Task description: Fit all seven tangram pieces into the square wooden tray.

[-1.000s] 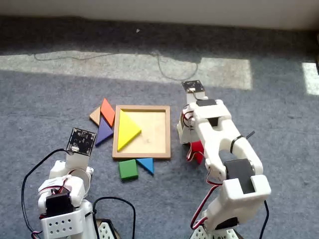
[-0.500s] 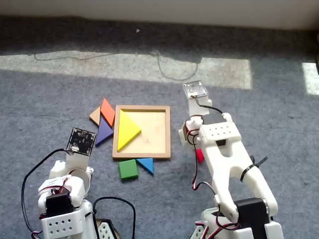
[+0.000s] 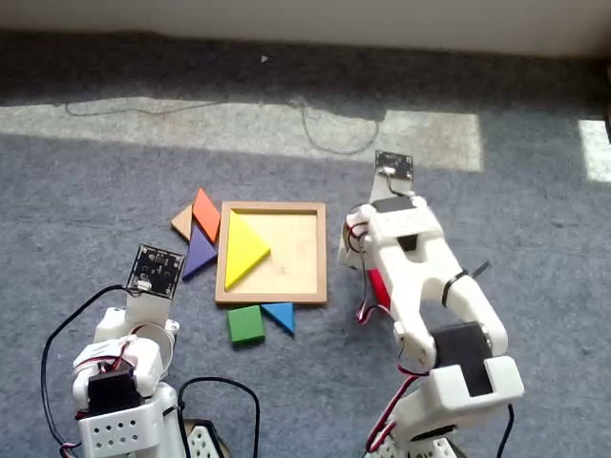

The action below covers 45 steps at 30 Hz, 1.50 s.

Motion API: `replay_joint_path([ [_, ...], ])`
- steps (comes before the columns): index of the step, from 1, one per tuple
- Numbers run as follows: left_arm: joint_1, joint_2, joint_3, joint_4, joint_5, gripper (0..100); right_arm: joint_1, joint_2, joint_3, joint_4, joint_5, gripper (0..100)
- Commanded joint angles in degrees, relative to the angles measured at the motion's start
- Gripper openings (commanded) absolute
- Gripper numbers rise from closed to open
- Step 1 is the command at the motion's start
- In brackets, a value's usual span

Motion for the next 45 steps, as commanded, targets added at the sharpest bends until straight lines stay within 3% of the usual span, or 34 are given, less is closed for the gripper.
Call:
replay_joint_path([
  [1,-0.31,-2.07,-1.45,-1.14,-0.26,1,0.13,0.75,-6.11,-1.1,-1.14,32.8],
  [7,-0.31,-2.07,-1.45,-1.14,-0.26,1,1.63,1.01,-6.11,-1.36,-5.98,32.8],
  [45,-0.4,-2.07,-1.45,-0.88,-0.26,1,2.68,1.01,-1.01,-1.1,-6.15,32.5],
])
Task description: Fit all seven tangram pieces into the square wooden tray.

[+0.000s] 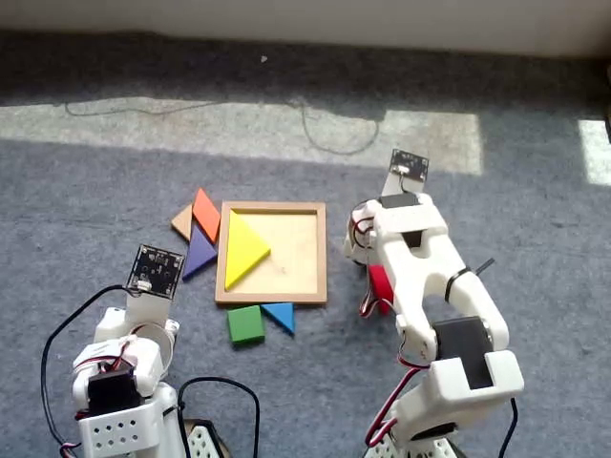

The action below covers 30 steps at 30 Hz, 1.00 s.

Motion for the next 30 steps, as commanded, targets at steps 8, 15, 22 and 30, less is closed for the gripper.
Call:
replay_joint_path([
  [8,-0.4,-2.07,-1.45,-0.79,-0.26,1,0.75,-0.4,-0.13,-0.92,-0.26,32.5],
  [15,-0.4,-2.07,-1.45,-0.79,-0.26,1,0.84,-0.31,-0.31,-0.92,-0.18,32.4],
  [22,-0.4,-2.07,-1.45,-0.79,-0.26,1,0.84,1.01,-0.48,-0.84,-0.18,32.4],
  [30,-0.4,-2.07,-1.45,-0.79,-0.26,1,1.98,6.64,-6.02,2.24,-0.09,32.4],
])
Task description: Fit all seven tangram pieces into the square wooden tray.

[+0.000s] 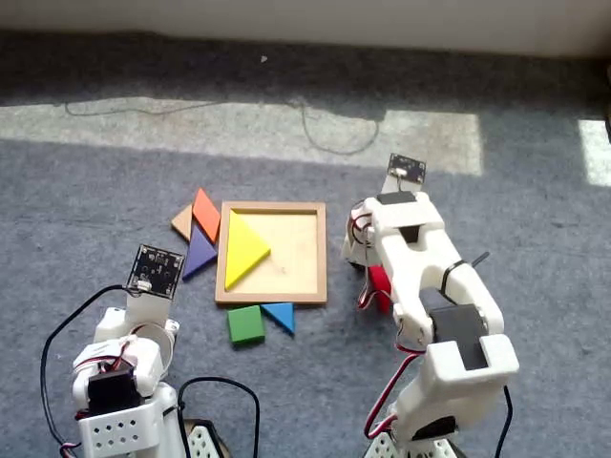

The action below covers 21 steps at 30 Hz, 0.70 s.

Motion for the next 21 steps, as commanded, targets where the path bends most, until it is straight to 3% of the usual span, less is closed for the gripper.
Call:
replay_joint_path([
  [1,-0.4,-2.07,-1.45,-0.79,-0.26,1,1.45,0.75,-4.44,1.27,-0.09,32.4],
  [21,-0.4,-2.07,-1.45,-0.88,-0.26,1,1.19,0.66,-7.08,0.92,-3.87,32.4],
])
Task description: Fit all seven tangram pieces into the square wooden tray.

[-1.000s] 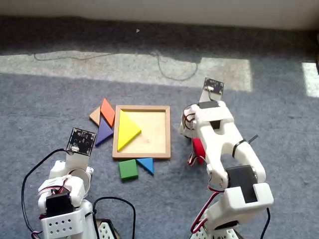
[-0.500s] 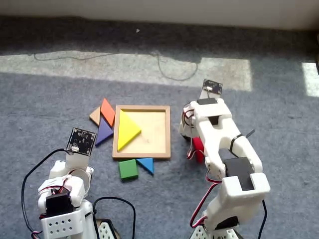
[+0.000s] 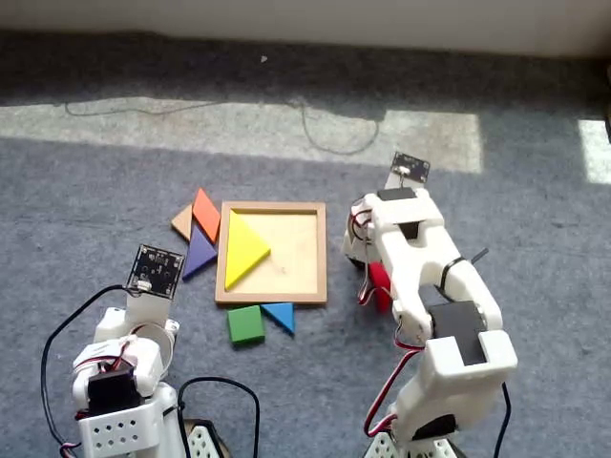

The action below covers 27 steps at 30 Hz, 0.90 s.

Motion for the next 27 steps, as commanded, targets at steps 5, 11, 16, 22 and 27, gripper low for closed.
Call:
replay_joint_path([
  [5,-0.4,-2.07,-1.45,-0.88,-0.26,1,1.27,-0.13,-5.23,-0.22,-0.79,32.4],
  [11,-0.4,-2.07,-1.45,-0.88,-0.26,1,0.84,-0.48,-5.49,-0.31,-0.44,32.4],
  [16,-0.4,-2.07,-1.45,-0.88,-0.26,1,1.54,-0.22,-5.49,-1.36,-0.7,32.4],
  [22,-0.4,-2.07,-1.45,-0.88,-0.26,1,2.15,-0.13,-5.49,-3.03,-0.7,32.4],
  [27,-0.4,-2.07,-1.45,-0.79,-0.26,1,2.15,-0.13,-5.49,-3.74,-0.7,32.4],
])
